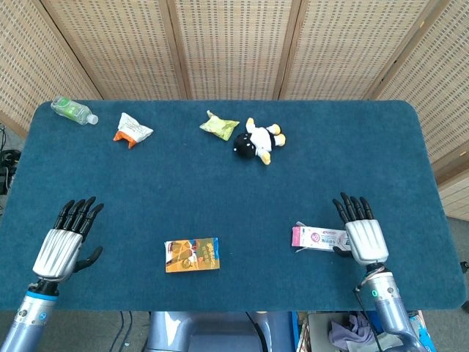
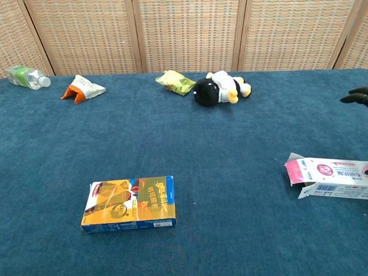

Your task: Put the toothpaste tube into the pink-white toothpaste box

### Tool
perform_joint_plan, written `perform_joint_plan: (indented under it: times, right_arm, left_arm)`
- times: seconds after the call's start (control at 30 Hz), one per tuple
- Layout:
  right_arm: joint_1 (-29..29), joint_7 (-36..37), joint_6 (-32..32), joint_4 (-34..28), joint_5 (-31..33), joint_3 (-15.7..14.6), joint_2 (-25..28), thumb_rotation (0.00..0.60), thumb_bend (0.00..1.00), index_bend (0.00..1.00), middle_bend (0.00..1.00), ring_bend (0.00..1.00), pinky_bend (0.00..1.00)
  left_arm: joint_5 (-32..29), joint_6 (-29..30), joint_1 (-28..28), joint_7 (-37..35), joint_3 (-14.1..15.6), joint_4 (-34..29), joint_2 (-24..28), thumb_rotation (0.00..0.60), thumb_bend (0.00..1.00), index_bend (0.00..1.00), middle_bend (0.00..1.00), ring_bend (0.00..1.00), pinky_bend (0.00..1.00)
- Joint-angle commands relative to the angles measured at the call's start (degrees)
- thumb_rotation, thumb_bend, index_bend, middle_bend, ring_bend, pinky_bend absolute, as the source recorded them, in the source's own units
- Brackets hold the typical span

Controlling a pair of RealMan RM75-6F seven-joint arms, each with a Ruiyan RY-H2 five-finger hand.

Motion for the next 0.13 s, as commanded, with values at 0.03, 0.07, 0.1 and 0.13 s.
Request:
perform_joint_plan:
  times: [0.03, 0.07, 0.1, 0.13]
  right_arm:
    - [-3.58, 4.0, 5.78, 2.55, -5.37, -1.89, 1.38, 0.6, 0.0, 0.0, 0.0, 0.0, 0.0]
    - [-4.51, 4.87, 7.2, 2.75, -6.21, -2.19, 1.69, 0.6, 0.0, 0.0, 0.0, 0.0, 0.0]
    - [-5.08, 5.24, 8.0, 2.87, -6.7, -2.41, 1.9, 0.6, 0.0, 0.0, 0.0, 0.0, 0.0]
    - [-5.65, 5.54, 8.83, 3.02, -7.17, -2.58, 2.09, 0.6, 0.0, 0.0, 0.0, 0.0, 0.0]
  left_arm:
    - [0.0, 0.43, 0.62, -0.02, -0.3, 0.32, 0.34, 0.6, 0.32, 0.0, 0.0, 0.0, 0.0]
    - [0.16, 0.92, 1.03, -0.25, -0.45, 0.36, 0.46, 0.6, 0.32, 0.0, 0.0, 0.0, 0.0]
    - [0.37, 1.11, 1.29, -0.35, -0.39, 0.37, 0.59, 0.6, 0.32, 0.0, 0.0, 0.0, 0.0]
    - [0.64, 1.27, 1.53, -0.52, -0.3, 0.34, 0.71, 0.6, 0.32, 0.0, 0.0, 0.0, 0.0]
